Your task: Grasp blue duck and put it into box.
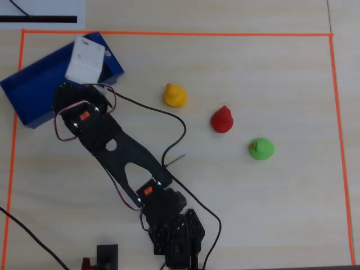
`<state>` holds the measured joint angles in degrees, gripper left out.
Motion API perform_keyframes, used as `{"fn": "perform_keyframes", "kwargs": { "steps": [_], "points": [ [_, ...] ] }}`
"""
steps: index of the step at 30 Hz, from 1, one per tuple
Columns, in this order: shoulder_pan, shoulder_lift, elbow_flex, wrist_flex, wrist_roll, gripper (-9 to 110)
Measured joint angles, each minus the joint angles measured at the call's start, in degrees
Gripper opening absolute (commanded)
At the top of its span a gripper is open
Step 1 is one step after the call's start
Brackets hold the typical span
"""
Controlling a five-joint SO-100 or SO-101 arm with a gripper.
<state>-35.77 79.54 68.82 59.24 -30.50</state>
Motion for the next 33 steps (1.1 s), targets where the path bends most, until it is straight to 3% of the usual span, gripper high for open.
{"fn": "perform_keyframes", "kwargs": {
  "steps": [8, 13, 18, 21, 25, 33],
  "points": [
    [-2.2, -28.0, -33.0, 7.1, 1.4, 2],
    [-3.4, -41.2, -51.2, 10.1, 1.7, 22],
    [-4.7, -43.9, -54.6, 12.7, -0.1, 31],
    [-5.0, -43.9, -54.6, 14.8, -2.1, 26],
    [-4.7, -42.3, -54.1, 18.3, -2.4, 0],
    [-2.5, -11.3, -26.1, 19.2, -5.0, 0]
  ]
}}
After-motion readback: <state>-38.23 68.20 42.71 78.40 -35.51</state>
